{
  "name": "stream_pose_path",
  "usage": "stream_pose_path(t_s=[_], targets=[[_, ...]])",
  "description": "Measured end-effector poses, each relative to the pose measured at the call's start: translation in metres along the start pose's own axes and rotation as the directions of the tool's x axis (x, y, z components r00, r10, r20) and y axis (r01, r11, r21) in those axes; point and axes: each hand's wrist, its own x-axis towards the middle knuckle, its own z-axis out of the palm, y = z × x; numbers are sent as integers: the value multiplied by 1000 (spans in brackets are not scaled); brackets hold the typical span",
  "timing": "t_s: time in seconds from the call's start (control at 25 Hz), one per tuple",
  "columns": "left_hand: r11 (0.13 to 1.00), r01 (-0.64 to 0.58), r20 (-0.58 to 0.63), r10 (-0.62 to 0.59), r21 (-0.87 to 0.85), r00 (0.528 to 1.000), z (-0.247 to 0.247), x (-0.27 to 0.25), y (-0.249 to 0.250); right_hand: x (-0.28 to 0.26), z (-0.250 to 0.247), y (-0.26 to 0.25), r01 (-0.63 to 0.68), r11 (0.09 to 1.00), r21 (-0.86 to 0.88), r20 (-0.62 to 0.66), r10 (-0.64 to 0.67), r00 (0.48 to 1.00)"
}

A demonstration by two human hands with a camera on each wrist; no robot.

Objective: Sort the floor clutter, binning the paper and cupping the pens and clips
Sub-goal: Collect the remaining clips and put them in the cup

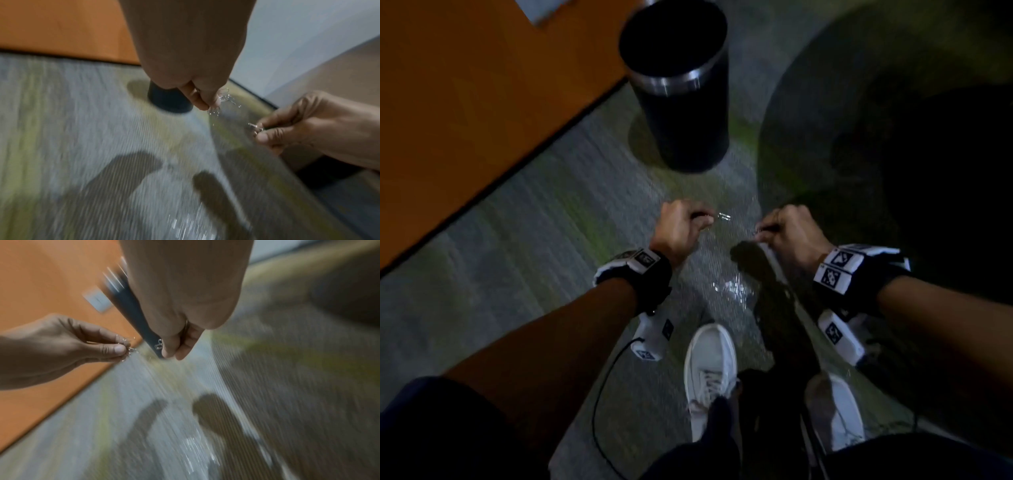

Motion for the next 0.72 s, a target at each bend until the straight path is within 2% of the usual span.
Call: stream_pose_path(t_s=[0.12, 0.28, 0.44, 0.6, 0.64, 0.72], targets=[[991, -120, -91, 124, 56, 988, -60, 2, 67, -6, -58, -57, 88, 995, -45, -47, -90, 995], [957, -273, -243, 288, 94, 926, -151, 2, 177, -25, -158, -155, 188, 979, -75, -216, -200, 956], [920, -393, -377, 367, 9, 850, -222, -11, 287, -64, -253, -248, 289, 952, -104, -386, -307, 870], [829, -559, -495, 476, -23, 727, -273, -39, 399, -122, -347, -328, 369, 914, -170, -539, -400, 741], [802, -595, -515, 485, -60, 706, -278, -45, 428, -140, -371, -339, 366, 913, -183, -564, -402, 722], [753, -635, -545, 464, -172, 698, -280, -58, 484, -178, -419, -356, 340, 912, -229, -599, -407, 690]])
